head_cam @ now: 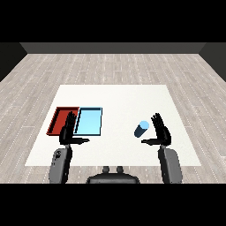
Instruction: Pick the blue can and put it in the blue box
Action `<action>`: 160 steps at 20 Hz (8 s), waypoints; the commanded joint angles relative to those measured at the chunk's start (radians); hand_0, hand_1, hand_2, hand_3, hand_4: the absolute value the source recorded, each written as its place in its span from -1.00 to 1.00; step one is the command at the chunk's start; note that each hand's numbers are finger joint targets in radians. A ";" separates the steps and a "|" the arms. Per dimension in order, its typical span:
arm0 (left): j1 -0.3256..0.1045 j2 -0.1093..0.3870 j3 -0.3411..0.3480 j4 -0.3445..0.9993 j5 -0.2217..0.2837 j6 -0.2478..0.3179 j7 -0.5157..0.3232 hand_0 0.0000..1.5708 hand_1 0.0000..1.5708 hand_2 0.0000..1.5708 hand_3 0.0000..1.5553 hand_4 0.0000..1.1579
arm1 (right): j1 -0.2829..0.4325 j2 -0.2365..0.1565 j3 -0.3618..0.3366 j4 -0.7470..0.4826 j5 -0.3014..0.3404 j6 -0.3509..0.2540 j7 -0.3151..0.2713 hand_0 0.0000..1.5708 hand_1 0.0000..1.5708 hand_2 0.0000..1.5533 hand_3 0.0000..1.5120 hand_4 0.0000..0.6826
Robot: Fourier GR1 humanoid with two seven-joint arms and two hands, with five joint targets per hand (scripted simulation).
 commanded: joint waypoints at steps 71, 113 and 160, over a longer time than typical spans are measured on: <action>-0.024 -0.056 -0.104 0.011 0.061 -0.035 0.119 -1.00 -1.00 -1.00 -1.00 -1.00 | -0.364 0.116 0.177 0.204 0.143 -0.326 0.039 0.87 0.87 0.87 0.89 0.86; -0.357 -0.057 -0.427 0.466 0.193 0.265 0.033 -1.00 -1.00 -1.00 -1.00 -1.00 | -0.451 0.117 0.470 0.159 0.124 -0.513 0.071 0.82 0.82 0.88 0.87 0.80; -0.517 -0.053 -0.570 0.515 0.197 0.595 0.140 0.06 0.06 0.09 -0.27 0.11 | -0.556 0.116 0.619 0.264 -0.075 -0.562 -0.002 0.87 0.87 0.87 0.86 0.69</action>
